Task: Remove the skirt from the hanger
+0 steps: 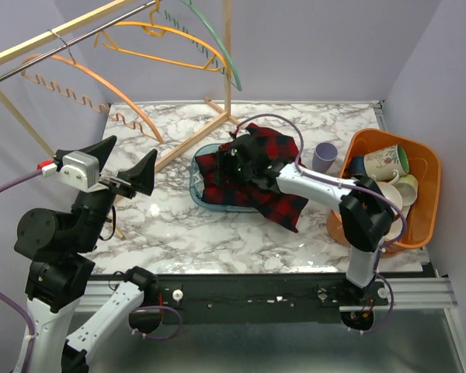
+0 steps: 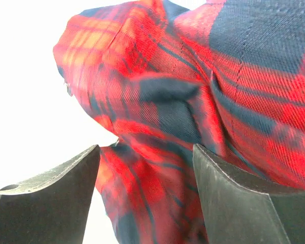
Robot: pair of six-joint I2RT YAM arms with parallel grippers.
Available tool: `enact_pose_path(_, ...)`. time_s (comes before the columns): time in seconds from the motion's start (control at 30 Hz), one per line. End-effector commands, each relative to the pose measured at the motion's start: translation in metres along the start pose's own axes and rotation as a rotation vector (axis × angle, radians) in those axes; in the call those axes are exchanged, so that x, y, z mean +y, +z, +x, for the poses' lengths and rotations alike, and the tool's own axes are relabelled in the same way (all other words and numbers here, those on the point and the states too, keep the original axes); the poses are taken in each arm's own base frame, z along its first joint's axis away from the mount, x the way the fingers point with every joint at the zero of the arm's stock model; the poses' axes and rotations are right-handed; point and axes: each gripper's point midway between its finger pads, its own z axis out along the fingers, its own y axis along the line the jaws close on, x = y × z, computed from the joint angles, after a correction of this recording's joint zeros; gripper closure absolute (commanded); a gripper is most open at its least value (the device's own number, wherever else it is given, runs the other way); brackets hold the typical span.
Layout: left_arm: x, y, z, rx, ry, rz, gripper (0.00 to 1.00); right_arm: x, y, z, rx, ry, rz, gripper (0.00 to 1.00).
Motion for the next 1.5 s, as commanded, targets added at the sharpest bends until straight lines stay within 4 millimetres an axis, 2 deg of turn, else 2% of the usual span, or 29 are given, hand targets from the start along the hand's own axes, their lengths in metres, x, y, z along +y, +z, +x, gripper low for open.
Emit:
enact_pose_path(0.0, -0.007, 0.0, -0.004, -0.015, -0.021, 0.034, 0.01, 0.003, -0.067, -0.022, 0.078, -0.094, 0.003, 0.2)
enact_pose_path(0.03, -0.007, 0.001, -0.003, -0.012, -0.02, 0.034, 0.01, 0.021, -0.082, -0.027, 0.093, -0.098, -0.082, 0.2)
enact_pose_path(0.07, -0.008, 0.001, -0.003, -0.014, -0.022, 0.038, 0.01, 0.023, -0.09, -0.022, 0.131, -0.11, -0.094, 0.21)
enact_pose_path(0.13, -0.007, 0.001, -0.003, -0.017, -0.024, 0.034, 0.01, 0.034, -0.106, -0.03, 0.132, -0.11, -0.141, 0.22)
enact_pose_path(0.2, -0.008, 0.002, -0.002, -0.004, -0.026, 0.037, 0.01, 0.038, -0.119, -0.033, 0.129, -0.106, -0.158, 0.25)
enact_pose_path(0.27, -0.009, 0.0, -0.003, -0.003, -0.026, 0.043, 0.01, 0.029, -0.132, -0.04, 0.101, -0.104, -0.112, 0.25)
enact_pose_path(0.3, -0.008, -0.001, -0.004, -0.004, -0.025, 0.043, 0.01, 0.021, -0.134, -0.041, 0.107, -0.096, -0.086, 0.26)
enact_pose_path(0.4, -0.006, -0.001, -0.005, -0.011, -0.014, 0.034, 0.01, -0.029, -0.141, -0.051, 0.093, -0.046, 0.066, 0.38)
enact_pose_path(0.43, -0.006, 0.0, -0.005, -0.012, -0.011, 0.031, 0.01, -0.058, -0.143, -0.063, 0.043, -0.034, 0.18, 0.39)
enact_pose_path(0.47, -0.006, 0.002, -0.003, -0.002, -0.011, 0.029, 0.01, -0.071, -0.143, -0.068, 0.019, -0.035, 0.225, 0.41)
enact_pose_path(0.5, -0.006, 0.003, -0.002, 0.003, -0.011, 0.033, 0.01, -0.088, -0.14, -0.068, 0.005, -0.034, 0.282, 0.43)
enact_pose_path(0.53, -0.007, 0.003, -0.001, 0.008, -0.014, 0.036, 0.01, -0.109, -0.138, -0.076, -0.032, -0.027, 0.358, 0.46)
enact_pose_path(0.57, -0.008, 0.005, 0.0, 0.011, -0.017, 0.04, 0.01, -0.117, -0.129, -0.081, -0.063, -0.034, 0.375, 0.52)
enact_pose_path(0.6, -0.008, 0.005, 0.0, 0.005, -0.022, 0.042, 0.01, -0.129, -0.109, -0.069, -0.025, -0.039, 0.401, 0.56)
enact_pose_path(0.67, -0.01, 0.007, 0.004, 0.005, -0.031, 0.045, 0.01, -0.135, -0.075, -0.045, 0.056, -0.052, 0.381, 0.64)
enact_pose_path(0.7, -0.01, 0.008, 0.005, 0.009, -0.032, 0.045, 0.01, -0.135, -0.061, -0.026, 0.135, -0.034, 0.361, 0.66)
enact_pose_path(0.73, -0.01, 0.008, 0.003, 0.006, -0.034, 0.045, 0.01, -0.144, -0.033, 0.017, 0.268, -0.024, 0.368, 0.68)
enact_pose_path(0.8, -0.01, 0.008, 0.002, 0.004, -0.04, 0.045, 0.01, -0.154, -0.017, 0.055, 0.34, -0.005, 0.398, 0.73)
enact_pose_path(0.83, -0.01, 0.008, 0.001, 0.002, -0.04, 0.043, 0.01, -0.159, -0.013, 0.083, 0.395, 0.007, 0.395, 0.74)
enact_pose_path(0.9, -0.01, 0.008, -0.002, -0.009, -0.04, 0.045, 0.01, -0.159, -0.007, 0.088, 0.381, 0.022, 0.374, 0.75)
enact_pose_path(1.07, -0.009, 0.012, -0.001, -0.004, -0.034, 0.042, 0.01, -0.16, -0.019, 0.066, 0.352, -0.03, 0.409, 0.76)
enact_pose_path(1.13, -0.008, 0.013, -0.002, -0.003, -0.028, 0.034, 0.01, -0.149, -0.032, 0.043, 0.305, -0.036, 0.392, 0.75)
enact_pose_path(1.17, -0.007, 0.014, 0.0, 0.008, -0.025, 0.028, 0.01, -0.147, -0.04, 0.039, 0.306, -0.042, 0.394, 0.75)
enact_pose_path(1.2, -0.006, 0.014, 0.0, 0.011, -0.024, 0.025, 0.01, -0.135, -0.054, 0.015, 0.248, -0.044, 0.375, 0.74)
enact_pose_path(1.27, -0.006, 0.013, 0.001, 0.019, -0.023, 0.025, 0.01, -0.133, -0.074, -0.001, 0.23, -0.067, 0.396, 0.71)
enact_pose_path(1.33, -0.007, 0.013, 0.001, 0.022, -0.027, 0.028, 0.01, -0.124, -0.091, -0.026, 0.186, -0.069, 0.392, 0.65)
enact_pose_path(1.37, -0.007, 0.011, 0.002, 0.022, -0.027, 0.03, 0.01, -0.126, -0.101, -0.025, 0.215, -0.068, 0.403, 0.63)
enact_pose_path(1.47, -0.005, 0.01, 0.004, 0.029, -0.027, 0.021, 0.01, -0.117, -0.12, -0.041, 0.183, -0.074, 0.371, 0.59)
